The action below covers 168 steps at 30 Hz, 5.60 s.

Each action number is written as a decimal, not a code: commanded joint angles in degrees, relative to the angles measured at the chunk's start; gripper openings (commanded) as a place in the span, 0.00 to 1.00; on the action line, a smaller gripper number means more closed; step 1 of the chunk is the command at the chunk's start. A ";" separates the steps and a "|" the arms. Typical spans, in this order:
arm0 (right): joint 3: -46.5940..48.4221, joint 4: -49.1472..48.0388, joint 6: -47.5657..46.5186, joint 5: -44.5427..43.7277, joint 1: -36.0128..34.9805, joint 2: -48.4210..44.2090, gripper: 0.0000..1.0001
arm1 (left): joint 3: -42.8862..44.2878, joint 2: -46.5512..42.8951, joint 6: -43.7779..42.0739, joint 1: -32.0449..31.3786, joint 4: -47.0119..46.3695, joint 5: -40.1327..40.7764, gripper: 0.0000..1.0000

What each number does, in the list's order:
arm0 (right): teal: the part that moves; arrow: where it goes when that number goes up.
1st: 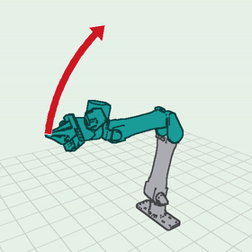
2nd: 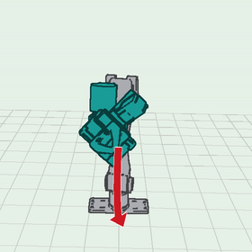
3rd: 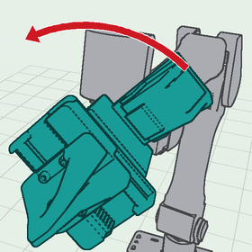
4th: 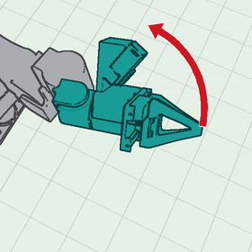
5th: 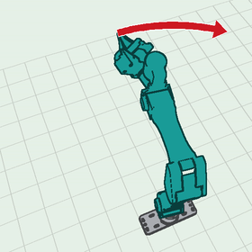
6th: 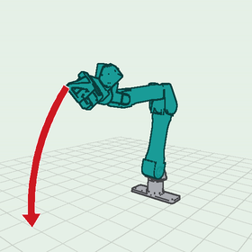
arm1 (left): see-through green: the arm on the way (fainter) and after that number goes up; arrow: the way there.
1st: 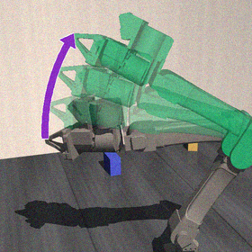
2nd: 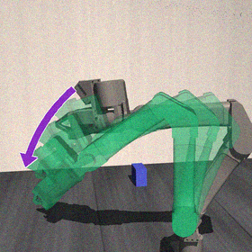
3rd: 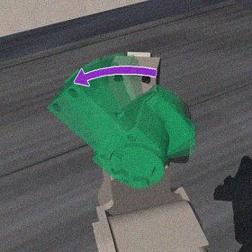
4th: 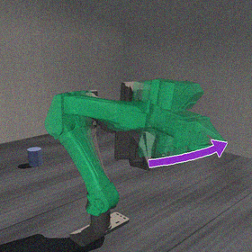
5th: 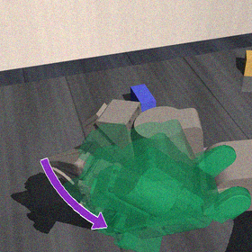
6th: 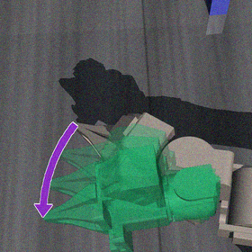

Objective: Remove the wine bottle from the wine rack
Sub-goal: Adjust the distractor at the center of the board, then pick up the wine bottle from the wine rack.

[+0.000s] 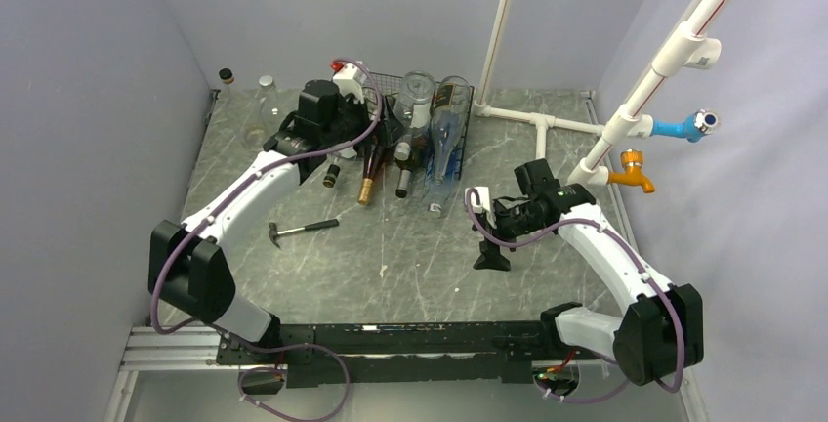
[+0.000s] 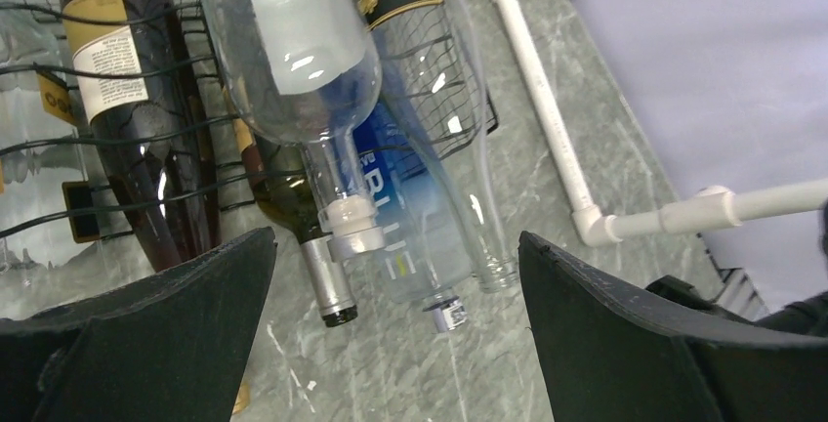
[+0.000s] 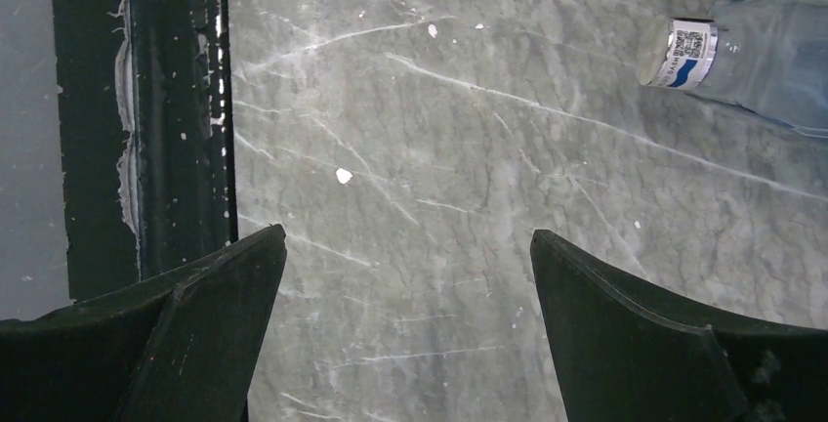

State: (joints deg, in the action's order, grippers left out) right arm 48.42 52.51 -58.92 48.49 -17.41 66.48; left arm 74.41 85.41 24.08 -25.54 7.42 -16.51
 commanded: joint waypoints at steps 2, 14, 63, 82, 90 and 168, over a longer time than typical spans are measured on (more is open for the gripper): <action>2.34 -2.95 3.40 -2.23 -0.94 0.06 0.99 | 2.81 2.07 -1.75 -1.33 1.28 4.56 0.99; 0.31 -4.98 3.88 -2.20 -1.14 -0.23 1.00 | 8.71 9.26 -2.00 -2.61 5.58 10.48 1.00; -1.84 -6.37 3.63 -3.45 -0.78 -1.28 1.00 | 23.32 30.12 -4.34 -9.09 10.31 25.76 0.68; -1.84 -6.20 3.47 -3.27 -0.43 -1.77 1.00 | 20.58 26.80 -4.75 -9.09 7.36 28.17 0.01; -1.84 -6.02 3.36 -3.04 -0.18 -2.08 1.00 | 17.43 20.88 -6.86 -9.00 2.28 29.57 0.00; -2.80 -5.01 0.70 0.09 0.58 -5.57 1.00 | -22.51 -30.67 2.63 -8.21 -5.41 14.54 0.00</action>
State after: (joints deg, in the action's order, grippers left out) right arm 45.87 47.48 -56.64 45.65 -17.02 62.33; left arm 50.17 60.45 25.41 -33.67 13.72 1.06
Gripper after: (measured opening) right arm 0.994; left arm 0.404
